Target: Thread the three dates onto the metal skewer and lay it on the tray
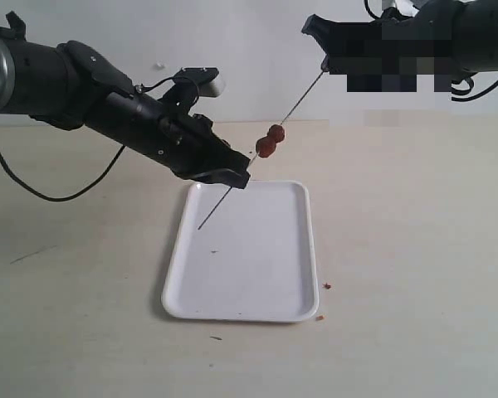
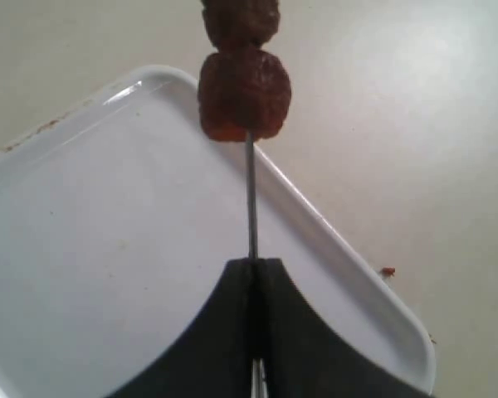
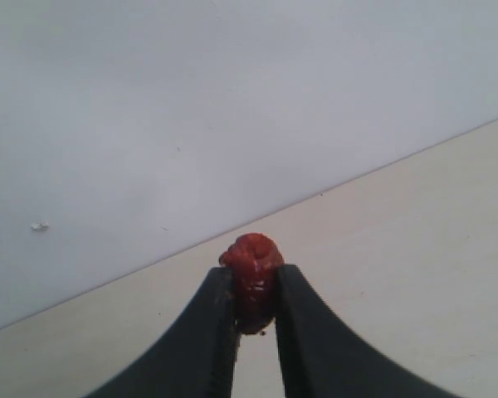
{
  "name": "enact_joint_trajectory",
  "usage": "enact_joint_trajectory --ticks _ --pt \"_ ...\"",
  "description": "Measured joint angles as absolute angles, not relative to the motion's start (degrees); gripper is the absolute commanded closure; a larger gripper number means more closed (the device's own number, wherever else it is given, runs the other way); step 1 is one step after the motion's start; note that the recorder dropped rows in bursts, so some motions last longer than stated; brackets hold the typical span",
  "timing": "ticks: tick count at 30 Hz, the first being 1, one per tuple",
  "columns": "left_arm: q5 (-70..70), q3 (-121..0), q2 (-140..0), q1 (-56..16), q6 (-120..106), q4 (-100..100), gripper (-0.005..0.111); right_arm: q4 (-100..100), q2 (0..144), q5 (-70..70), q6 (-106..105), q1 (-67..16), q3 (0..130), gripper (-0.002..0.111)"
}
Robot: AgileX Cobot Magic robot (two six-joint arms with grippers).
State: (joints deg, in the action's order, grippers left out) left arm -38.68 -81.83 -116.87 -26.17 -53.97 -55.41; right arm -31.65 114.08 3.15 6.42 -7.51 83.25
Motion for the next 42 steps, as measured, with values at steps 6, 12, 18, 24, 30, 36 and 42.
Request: enact_joint_trajectory --ticks 6,12,18,24,30,36,42 --pt "-38.57 -81.83 -116.87 -26.17 -54.07 -55.41 0.107 -31.65 114.08 3.15 7.1 -7.51 83.25 0.091" --pt "-38.57 -81.83 -116.87 -26.17 -54.18 -55.41 0.107 -31.65 114.08 2.08 7.47 -7.51 83.25 0.091" --pt "-38.57 -81.83 -116.87 -26.17 -54.18 -55.41 0.107 -31.65 114.08 1.47 7.87 -7.51 83.25 0.091" --pt "-38.44 -81.83 -116.87 -26.17 -54.18 -55.41 0.107 -31.65 114.08 1.75 8.07 -7.51 83.25 0.091" --pt "-38.44 -81.83 -116.87 -26.17 -54.79 -55.41 0.107 -31.65 114.08 2.75 8.16 -7.51 83.25 0.091" --pt "-38.09 -81.83 -116.87 -26.17 -55.13 -55.41 0.107 -31.79 114.08 3.68 8.2 -7.51 83.25 0.091" --pt "-37.37 -81.83 -116.87 -26.17 -56.25 -55.41 0.107 -31.79 112.67 5.17 8.31 -7.51 83.25 0.091"
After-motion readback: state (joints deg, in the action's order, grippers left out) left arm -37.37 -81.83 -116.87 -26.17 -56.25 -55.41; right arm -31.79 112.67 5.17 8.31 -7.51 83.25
